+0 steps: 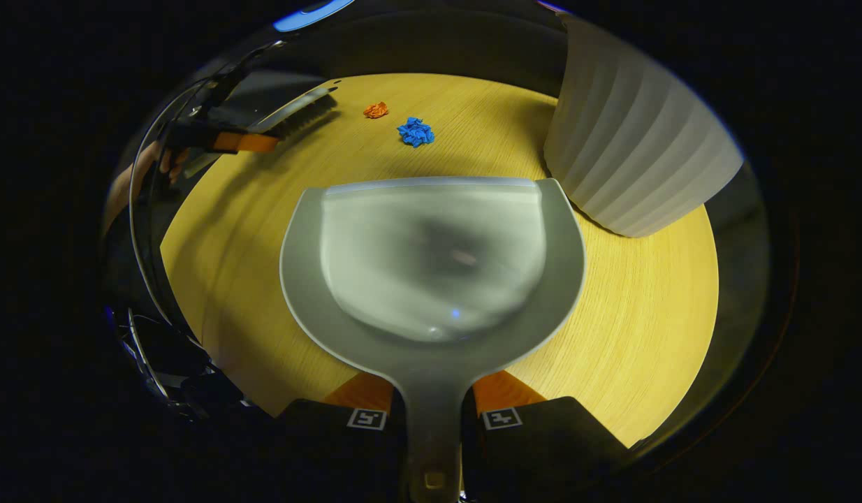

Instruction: Pick up the small broom and dustpan from the desktop, sweep the trash into the dustpan with the broom, and then empty the trash into the garbage bin.

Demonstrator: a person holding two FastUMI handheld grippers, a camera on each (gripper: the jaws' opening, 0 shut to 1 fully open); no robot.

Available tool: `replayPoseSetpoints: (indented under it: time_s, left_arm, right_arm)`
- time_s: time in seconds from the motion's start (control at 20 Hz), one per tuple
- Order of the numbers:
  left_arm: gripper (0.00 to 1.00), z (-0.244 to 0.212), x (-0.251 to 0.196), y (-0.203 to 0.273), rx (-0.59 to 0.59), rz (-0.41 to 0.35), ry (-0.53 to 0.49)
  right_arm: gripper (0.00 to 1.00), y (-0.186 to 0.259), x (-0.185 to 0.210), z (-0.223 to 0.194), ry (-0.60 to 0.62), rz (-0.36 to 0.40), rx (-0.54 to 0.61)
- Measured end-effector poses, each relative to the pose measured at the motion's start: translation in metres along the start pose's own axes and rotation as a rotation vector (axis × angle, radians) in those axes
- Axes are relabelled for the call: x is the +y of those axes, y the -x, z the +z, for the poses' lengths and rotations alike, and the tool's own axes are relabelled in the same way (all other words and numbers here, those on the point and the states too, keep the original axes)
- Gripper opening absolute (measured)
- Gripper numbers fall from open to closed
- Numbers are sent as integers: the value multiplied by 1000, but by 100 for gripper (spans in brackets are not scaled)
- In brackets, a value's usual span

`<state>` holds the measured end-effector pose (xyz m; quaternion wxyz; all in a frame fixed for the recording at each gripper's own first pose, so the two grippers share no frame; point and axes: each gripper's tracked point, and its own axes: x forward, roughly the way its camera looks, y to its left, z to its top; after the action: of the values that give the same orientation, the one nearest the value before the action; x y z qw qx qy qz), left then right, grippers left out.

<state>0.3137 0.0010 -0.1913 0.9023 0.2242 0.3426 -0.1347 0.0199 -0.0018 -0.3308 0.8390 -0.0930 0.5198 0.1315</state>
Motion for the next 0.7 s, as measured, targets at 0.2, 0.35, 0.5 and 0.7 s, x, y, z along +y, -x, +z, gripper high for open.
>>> replayPoseSetpoints:
  time_s: [0.2, 0.35, 0.5, 0.7]
  left_arm:
    - [27, 44, -3, -36, 3, -26, -145]
    - [27, 65, -28, -49, 28, -113, -331]
    - [25, 79, -48, -52, 25, -159, -457]
    - [28, 71, -99, -46, 35, -315, -567]
  right_arm:
    - [35, -7, -14, -8, 73, -11, 18]
    - [35, -10, -18, -19, 116, -7, 25]
    - [31, -9, -18, -24, 154, 10, 6]
    - [35, -7, -17, -27, 143, 19, 20]
